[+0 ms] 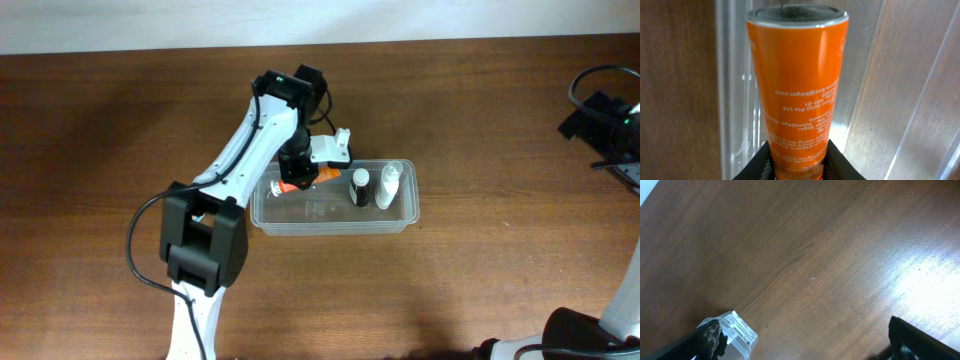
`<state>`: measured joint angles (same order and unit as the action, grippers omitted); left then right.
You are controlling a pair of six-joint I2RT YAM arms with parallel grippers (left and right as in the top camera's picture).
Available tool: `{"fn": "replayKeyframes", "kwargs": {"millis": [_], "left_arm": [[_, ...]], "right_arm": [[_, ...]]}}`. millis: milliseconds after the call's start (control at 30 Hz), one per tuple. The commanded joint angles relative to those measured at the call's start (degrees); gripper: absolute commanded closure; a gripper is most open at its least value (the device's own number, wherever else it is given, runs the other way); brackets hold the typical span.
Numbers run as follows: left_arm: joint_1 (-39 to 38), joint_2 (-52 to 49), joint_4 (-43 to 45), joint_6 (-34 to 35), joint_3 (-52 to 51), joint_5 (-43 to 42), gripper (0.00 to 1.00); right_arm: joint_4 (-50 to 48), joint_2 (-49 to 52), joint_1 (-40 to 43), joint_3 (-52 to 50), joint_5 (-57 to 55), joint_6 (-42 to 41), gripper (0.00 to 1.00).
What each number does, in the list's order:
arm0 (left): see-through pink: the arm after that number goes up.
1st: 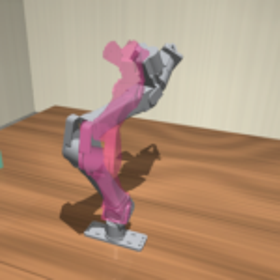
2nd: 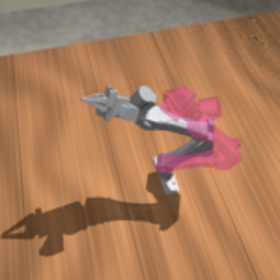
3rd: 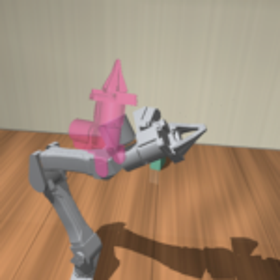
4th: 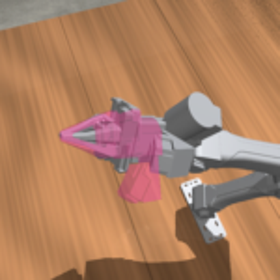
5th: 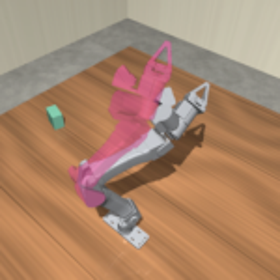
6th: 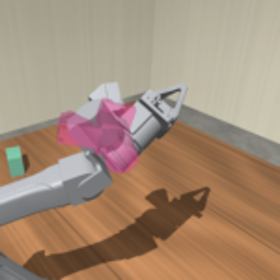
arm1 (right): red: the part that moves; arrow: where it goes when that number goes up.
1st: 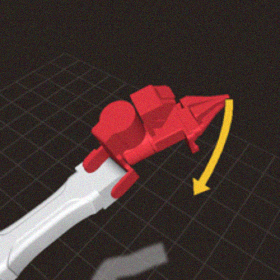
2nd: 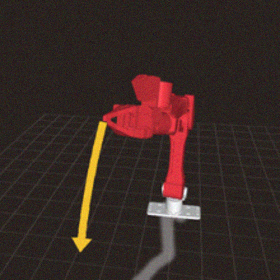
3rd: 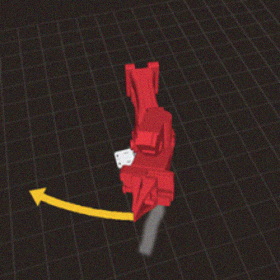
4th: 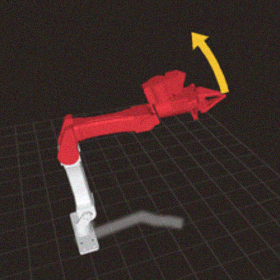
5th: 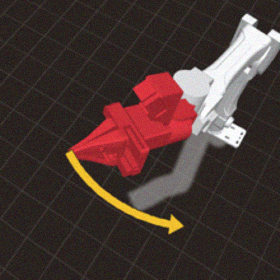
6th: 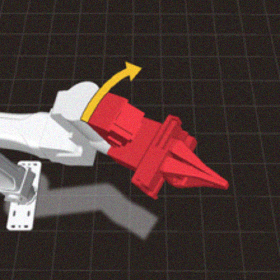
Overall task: Pack container
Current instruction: 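Carry the orange tube into the container and release it, then withdraw the left gripper toward the gold-lidded jar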
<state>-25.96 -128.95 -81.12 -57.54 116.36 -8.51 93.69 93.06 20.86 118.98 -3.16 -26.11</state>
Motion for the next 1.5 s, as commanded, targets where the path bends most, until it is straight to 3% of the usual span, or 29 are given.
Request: {"fn": "replayKeyframes", "kwargs": {"millis": [0, 367, 567, 1000, 1200, 1467], "left_arm": [[-1.0, -2.4, 0.2, -1.3, -0.1, -0.3, 0.77], [-1.8, -5.2, 1.4, -1.3, -0.1, 0.1, 0.76], [-1.8, -5.2, 1.7, -1.2, -0.1, 1.9, 0.66], [-1.8, -4.2, 0.3, 9.2, 1.4, 4.5, 0.66], [-1.8, 4.3, -4.7, 11.3, 4.9, 6.7, 0.64], [0.9, 23.3, -6.4, 15.6, 4.9, 7.1, 0.42]], "right_arm": [[0.0, 0.0, 0.2, 0.0, -0.5, 0.2, 0.02], [0.0, 0.0, 0.2, 0.0, -0.5, 0.2, 0.02], [0.0, 0.0, 0.2, 0.0, -0.5, 0.2, 0.02], [0.0, 0.0, 0.2, 0.0, -0.5, 0.2, 0.02], [0.0, 0.0, 0.2, 0.0, -0.5, 0.2, 0.02], [0.0, 0.0, 0.2, 0.0, -0.5, 0.2, 0.02]]}}
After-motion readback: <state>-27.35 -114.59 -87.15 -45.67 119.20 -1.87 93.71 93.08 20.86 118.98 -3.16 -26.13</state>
